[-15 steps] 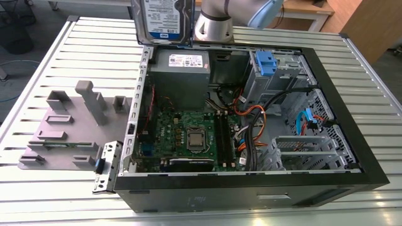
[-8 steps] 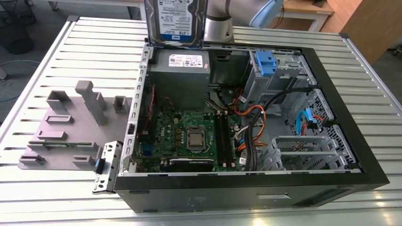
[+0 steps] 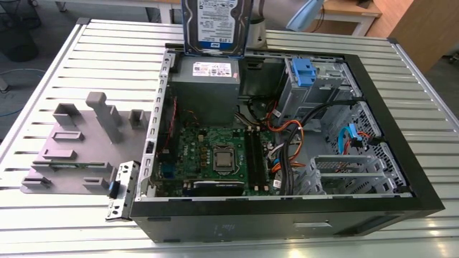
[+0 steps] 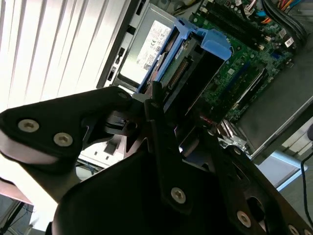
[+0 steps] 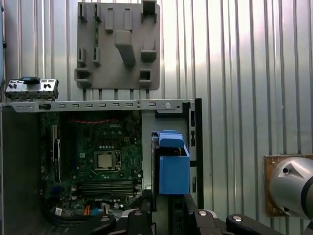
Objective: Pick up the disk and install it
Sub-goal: 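Pick up the disk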
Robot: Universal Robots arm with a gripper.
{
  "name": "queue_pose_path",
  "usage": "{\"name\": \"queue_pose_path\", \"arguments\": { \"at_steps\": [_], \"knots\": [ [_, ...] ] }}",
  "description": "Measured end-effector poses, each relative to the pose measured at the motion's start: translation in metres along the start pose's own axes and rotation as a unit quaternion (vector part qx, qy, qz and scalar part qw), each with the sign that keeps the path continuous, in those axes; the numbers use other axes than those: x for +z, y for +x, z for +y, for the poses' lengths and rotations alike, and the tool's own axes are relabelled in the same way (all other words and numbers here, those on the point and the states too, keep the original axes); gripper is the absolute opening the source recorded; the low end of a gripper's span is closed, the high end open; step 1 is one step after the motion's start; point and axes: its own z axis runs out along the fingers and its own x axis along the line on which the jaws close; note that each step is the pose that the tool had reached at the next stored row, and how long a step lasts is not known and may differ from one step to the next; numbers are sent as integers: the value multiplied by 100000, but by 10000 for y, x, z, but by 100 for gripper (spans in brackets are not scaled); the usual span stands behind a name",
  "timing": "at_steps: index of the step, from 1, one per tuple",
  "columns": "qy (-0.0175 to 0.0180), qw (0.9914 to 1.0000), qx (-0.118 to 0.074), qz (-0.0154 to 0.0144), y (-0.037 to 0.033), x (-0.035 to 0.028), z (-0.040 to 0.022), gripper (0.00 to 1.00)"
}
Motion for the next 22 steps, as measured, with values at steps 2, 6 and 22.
{"name": "queue_pose_path", "arguments": {
  "at_steps": [2,6,22],
  "knots": [
    [-37,100000,-1,3,-6,9,-64,35],
    [-108,100000,1,5,-17,28,-187,35],
    [-306,100000,8,12,-61,99,-583,35]
  ]
}}
